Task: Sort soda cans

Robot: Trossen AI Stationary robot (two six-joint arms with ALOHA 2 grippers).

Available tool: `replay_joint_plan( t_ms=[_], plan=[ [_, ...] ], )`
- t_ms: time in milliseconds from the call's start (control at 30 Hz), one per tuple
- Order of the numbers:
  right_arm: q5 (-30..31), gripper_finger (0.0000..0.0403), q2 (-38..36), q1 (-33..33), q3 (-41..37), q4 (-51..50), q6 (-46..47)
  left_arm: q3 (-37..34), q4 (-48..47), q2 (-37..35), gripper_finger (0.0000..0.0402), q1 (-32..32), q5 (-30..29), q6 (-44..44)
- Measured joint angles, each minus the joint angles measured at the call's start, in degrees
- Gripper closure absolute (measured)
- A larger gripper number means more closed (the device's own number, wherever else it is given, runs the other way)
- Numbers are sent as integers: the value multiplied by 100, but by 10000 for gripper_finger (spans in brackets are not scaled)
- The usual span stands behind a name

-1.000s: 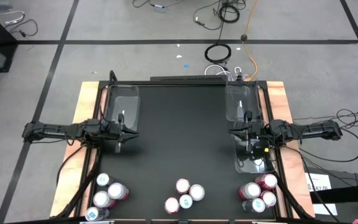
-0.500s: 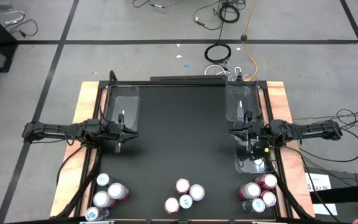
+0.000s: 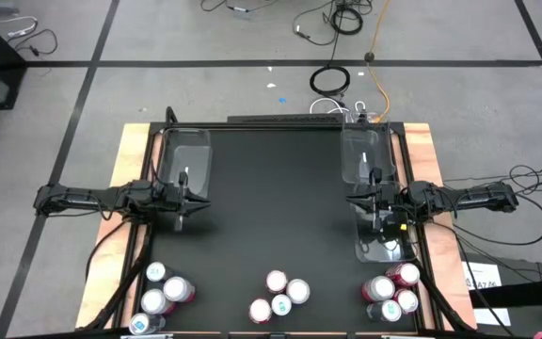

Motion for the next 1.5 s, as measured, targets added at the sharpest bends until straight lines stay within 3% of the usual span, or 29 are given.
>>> replay_joint_plan(
  t_ms=[600,867,1067,1167,1500],
  plan=[
    [1,376,0,0,-1,-1,0,0,23,1,344,1,-22,-25],
    [0,376,0,-2,0,-1,-1,61,403,3,344,1,-22,-1627],
    [2,376,0,-2,-2,-2,-2,90,1551,-1,344,-1,-38,-2007],
    [2,376,0,0,-2,-2,0,207,1662,5,344,1,-400,-2286],
    [2,376,0,0,0,0,-1,1898,-662,888,348,-1,-2242,-2477]
  ],
)
